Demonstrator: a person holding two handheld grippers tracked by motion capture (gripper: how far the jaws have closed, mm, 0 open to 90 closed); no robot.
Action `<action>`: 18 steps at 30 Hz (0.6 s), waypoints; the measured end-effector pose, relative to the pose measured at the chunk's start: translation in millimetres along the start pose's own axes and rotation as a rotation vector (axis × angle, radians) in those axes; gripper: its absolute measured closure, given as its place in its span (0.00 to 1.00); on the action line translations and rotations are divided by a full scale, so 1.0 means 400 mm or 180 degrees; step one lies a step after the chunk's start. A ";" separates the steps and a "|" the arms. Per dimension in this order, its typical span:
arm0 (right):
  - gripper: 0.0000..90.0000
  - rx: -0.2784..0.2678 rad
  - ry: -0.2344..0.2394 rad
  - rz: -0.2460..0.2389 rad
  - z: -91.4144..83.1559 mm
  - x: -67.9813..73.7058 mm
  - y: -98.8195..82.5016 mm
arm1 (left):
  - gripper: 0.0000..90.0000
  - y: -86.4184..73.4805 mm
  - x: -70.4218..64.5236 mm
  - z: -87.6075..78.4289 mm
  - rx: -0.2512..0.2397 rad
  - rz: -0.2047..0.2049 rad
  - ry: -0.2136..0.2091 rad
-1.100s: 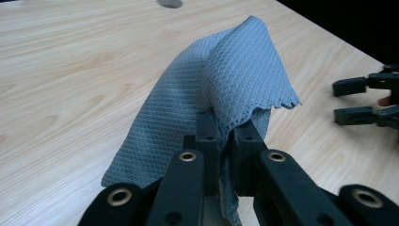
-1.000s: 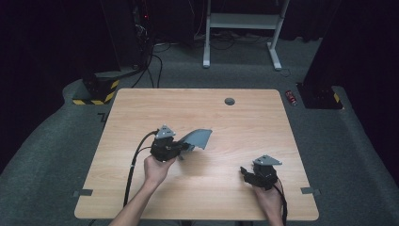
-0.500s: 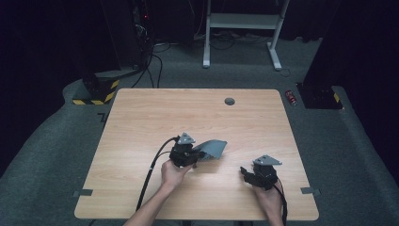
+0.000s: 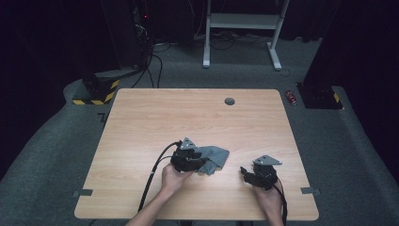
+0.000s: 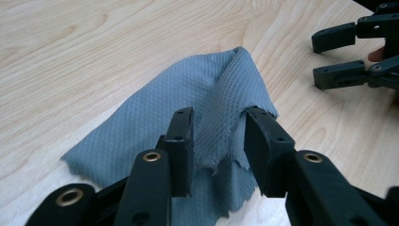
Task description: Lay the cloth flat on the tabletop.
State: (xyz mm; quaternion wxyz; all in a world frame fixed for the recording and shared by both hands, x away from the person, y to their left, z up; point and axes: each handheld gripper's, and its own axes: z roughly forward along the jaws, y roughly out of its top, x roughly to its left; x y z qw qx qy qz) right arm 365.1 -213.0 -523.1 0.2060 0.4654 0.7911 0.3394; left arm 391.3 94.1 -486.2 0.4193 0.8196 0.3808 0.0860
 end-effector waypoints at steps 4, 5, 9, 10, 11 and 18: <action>0.42 -0.0007 0.0002 -0.0023 0.000 -0.001 0.000 | 0.71 -0.018 0.002 -0.010 0.0039 0.0059 0.0059; 0.43 -0.0012 0.0004 -0.0036 0.000 -0.001 0.000 | 0.71 -0.023 0.003 -0.012 0.0036 0.0051 0.0057; 0.50 -0.0028 0.0033 -0.0065 -0.001 0.001 0.000 | 0.68 -0.050 0.002 -0.023 0.0005 -0.0008 0.0045; 0.54 -0.0034 0.0044 -0.0074 -0.001 0.002 -0.001 | 0.66 -0.056 -0.001 -0.025 0.0017 0.0008 0.0066; 0.57 -0.0043 0.0049 -0.0077 -0.002 0.003 -0.001 | 0.65 -0.063 -0.003 -0.026 0.0026 0.0039 0.0099; 0.70 -0.0121 0.0312 -0.0301 0.001 0.054 0.030 | 0.56 -0.112 0.010 -0.026 0.0059 0.0001 0.0327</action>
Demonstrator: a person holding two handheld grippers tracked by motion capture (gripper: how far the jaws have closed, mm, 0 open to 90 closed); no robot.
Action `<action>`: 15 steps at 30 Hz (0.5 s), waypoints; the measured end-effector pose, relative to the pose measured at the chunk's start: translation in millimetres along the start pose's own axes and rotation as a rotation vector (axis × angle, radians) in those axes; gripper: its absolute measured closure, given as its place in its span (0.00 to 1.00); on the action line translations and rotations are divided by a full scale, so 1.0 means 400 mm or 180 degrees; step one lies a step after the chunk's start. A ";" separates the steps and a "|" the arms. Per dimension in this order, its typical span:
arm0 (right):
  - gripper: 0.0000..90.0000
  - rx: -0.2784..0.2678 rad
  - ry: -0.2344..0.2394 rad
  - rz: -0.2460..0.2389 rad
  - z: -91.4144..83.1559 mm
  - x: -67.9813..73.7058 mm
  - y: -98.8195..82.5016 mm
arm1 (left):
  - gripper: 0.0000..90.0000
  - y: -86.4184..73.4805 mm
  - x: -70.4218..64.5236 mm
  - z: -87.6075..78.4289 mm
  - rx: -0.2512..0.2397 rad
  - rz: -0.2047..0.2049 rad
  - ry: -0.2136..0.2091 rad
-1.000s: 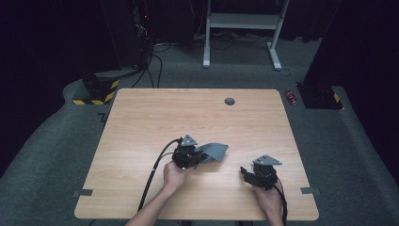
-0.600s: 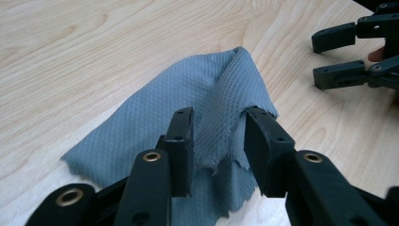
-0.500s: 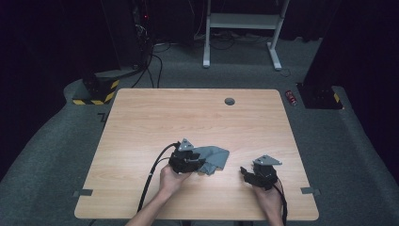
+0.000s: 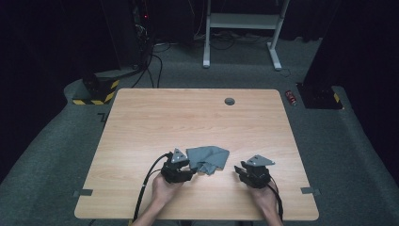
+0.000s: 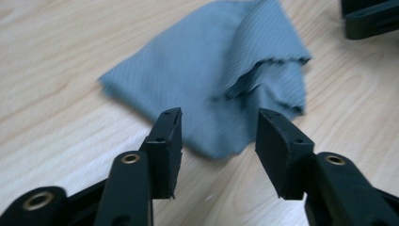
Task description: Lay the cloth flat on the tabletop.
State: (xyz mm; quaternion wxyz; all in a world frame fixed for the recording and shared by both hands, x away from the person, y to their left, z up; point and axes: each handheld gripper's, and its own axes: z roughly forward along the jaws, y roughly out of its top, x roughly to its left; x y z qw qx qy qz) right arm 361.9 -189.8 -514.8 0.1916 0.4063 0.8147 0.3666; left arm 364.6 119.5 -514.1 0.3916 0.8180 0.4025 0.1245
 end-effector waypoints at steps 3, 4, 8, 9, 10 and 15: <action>0.71 -0.0104 0.0234 -0.0197 0.005 0.046 0.051 | 0.53 -0.010 0.005 0.007 0.0042 0.0041 0.0160; 0.70 -0.0128 0.0308 -0.0227 0.011 0.059 0.069 | 0.52 -0.011 0.005 0.009 0.0034 0.0029 0.0169; 0.67 -0.0141 0.0531 -0.0405 0.044 0.104 0.132 | 0.51 -0.018 0.009 0.012 -0.0039 -0.0019 0.0241; 0.66 -0.0121 0.0556 -0.0448 0.052 0.114 0.144 | 0.51 -0.019 0.008 0.013 -0.0059 -0.0023 0.0249; 0.64 -0.0073 0.0604 -0.0573 0.068 0.134 0.166 | 0.50 -0.020 0.007 0.013 -0.0064 -0.0008 0.0261; 0.62 0.0098 0.0665 -0.0869 0.123 0.181 0.208 | 0.50 -0.026 0.003 0.015 -0.0110 0.0067 0.0335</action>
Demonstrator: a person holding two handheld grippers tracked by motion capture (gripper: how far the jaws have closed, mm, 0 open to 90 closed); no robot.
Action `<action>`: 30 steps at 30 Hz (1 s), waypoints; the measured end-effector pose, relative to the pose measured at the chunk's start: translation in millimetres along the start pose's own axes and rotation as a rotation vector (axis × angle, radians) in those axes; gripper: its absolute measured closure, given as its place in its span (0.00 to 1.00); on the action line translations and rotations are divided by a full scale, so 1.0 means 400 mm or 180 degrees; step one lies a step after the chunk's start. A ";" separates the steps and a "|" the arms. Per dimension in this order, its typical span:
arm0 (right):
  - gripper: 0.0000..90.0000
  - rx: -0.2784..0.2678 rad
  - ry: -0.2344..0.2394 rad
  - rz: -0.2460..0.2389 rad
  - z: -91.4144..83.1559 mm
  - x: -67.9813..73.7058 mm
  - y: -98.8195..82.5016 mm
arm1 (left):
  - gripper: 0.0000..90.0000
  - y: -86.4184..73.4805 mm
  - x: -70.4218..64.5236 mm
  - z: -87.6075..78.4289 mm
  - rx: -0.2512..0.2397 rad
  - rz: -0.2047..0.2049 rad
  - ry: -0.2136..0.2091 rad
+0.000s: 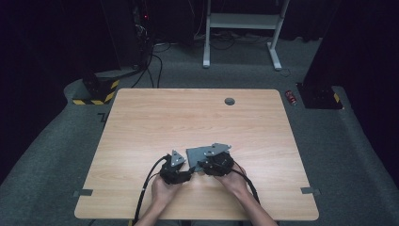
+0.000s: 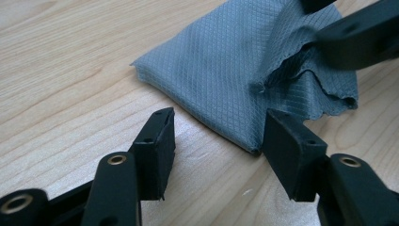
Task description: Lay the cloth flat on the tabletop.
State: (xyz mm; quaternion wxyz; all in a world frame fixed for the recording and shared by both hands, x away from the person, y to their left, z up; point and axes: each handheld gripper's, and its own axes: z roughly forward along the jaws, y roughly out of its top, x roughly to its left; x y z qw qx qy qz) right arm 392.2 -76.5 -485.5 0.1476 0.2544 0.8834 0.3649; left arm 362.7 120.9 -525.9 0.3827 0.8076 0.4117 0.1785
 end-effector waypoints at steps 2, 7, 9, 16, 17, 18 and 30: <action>0.68 0.0124 0.0041 -0.0051 0.025 0.001 0.008 | 0.49 0.000 -0.001 0.000 0.0008 0.0007 0.0011; 0.97 0.0302 0.0033 -0.0112 0.038 -0.012 0.007 | 0.48 0.000 -0.003 0.000 0.0017 0.0021 0.0010; 0.99 0.0194 -0.0005 -0.0076 0.023 -0.021 0.009 | 0.48 0.000 -0.002 0.000 0.0009 0.0015 0.0013; 0.99 -0.0141 -0.0182 0.0391 -0.047 -0.093 0.000 | 0.45 0.001 -0.005 -0.010 -0.0048 0.0011 -0.0163; 0.99 -0.0164 -0.0237 0.0475 -0.056 -0.106 -0.006 | 0.45 0.003 -0.010 -0.014 -0.0079 0.0024 -0.0202; 0.99 -0.0179 -0.0263 0.0496 -0.060 -0.112 -0.010 | 0.45 0.006 -0.016 -0.019 -0.0097 0.0061 -0.0236; 0.99 -0.0332 -0.0465 0.0843 -0.100 -0.178 -0.045 | 0.63 0.037 -0.047 0.005 0.0098 0.0281 -0.0344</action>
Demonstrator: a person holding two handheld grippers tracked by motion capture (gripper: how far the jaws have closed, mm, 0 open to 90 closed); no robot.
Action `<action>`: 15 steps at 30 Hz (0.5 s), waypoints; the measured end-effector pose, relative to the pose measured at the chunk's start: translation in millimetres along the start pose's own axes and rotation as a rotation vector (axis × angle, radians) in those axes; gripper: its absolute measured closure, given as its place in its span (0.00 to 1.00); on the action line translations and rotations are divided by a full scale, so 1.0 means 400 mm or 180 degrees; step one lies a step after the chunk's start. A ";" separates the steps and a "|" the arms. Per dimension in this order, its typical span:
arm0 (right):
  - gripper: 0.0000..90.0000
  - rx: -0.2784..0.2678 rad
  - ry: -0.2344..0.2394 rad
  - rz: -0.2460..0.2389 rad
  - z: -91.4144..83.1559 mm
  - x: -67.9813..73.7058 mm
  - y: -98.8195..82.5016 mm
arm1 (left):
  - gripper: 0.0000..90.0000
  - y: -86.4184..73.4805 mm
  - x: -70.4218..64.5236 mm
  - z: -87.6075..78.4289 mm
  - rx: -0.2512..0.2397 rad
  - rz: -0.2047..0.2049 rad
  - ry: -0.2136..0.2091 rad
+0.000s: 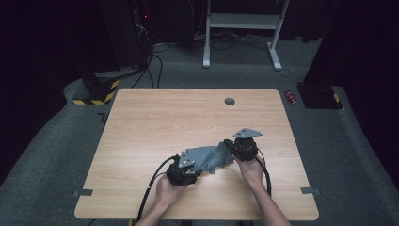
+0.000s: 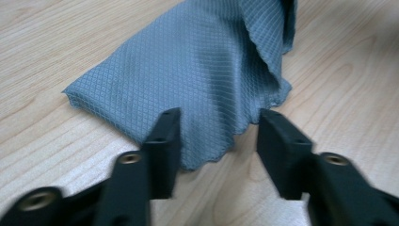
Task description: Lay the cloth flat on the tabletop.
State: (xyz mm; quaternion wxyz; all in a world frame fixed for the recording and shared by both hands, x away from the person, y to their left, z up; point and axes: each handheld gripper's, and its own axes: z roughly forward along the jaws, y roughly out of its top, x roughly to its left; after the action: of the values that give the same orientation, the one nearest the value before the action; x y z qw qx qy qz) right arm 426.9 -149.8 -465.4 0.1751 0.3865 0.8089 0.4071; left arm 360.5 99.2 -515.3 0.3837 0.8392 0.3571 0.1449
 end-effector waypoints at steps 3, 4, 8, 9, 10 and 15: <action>0.99 -0.0001 -0.0037 0.0026 -0.007 -0.009 -0.003 | 0.85 0.015 0.005 0.001 0.0047 0.0121 0.0027; 0.99 -0.0013 -0.0048 0.0028 -0.009 -0.011 -0.004 | 0.90 0.023 0.007 -0.001 0.0054 0.0143 0.0033; 0.99 -0.0056 -0.0078 0.0058 -0.020 -0.022 -0.005 | 0.99 0.055 0.030 -0.012 0.0013 0.0094 -0.0016; 0.99 -0.0059 -0.0089 0.0069 -0.023 -0.025 -0.005 | 1.00 0.065 0.038 -0.016 -0.0029 0.0043 -0.0037; 0.99 -0.0059 -0.0100 0.0075 -0.024 -0.028 -0.006 | 1.00 0.078 0.050 -0.021 -0.0052 -0.0005 -0.0076; 0.99 -0.0080 -0.0167 0.0130 -0.029 -0.046 -0.010 | 1.00 0.134 0.092 -0.026 -0.0092 -0.0055 0.0010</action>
State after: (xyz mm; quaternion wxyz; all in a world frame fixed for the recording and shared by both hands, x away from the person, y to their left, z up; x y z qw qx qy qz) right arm 429.8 -171.5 -462.1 0.1927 0.4112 0.7908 0.4105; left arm 407.4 106.7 -469.4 0.3964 0.8303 0.3628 0.1481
